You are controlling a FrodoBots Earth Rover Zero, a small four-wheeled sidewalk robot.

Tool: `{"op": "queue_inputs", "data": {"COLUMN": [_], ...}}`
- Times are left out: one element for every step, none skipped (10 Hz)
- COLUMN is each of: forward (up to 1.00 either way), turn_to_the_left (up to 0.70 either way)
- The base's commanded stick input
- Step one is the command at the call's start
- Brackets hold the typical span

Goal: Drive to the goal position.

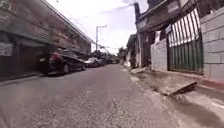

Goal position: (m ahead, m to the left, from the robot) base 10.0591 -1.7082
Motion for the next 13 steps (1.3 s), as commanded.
{"op": "queue_inputs", "data": {"forward": [0.7, 0.7, 0.7, 0.7, 0.7, 0.7, 0.7, 0.7, 0.7, 0.7, 0.7, 0.7, 0.7], "turn_to_the_left": [0.04, 0.04, 0.04, 0.04, 0.04, 0.04, 0.04, 0.04, 0.04, 0.04, 0.04, 0.04, 0.04]}}
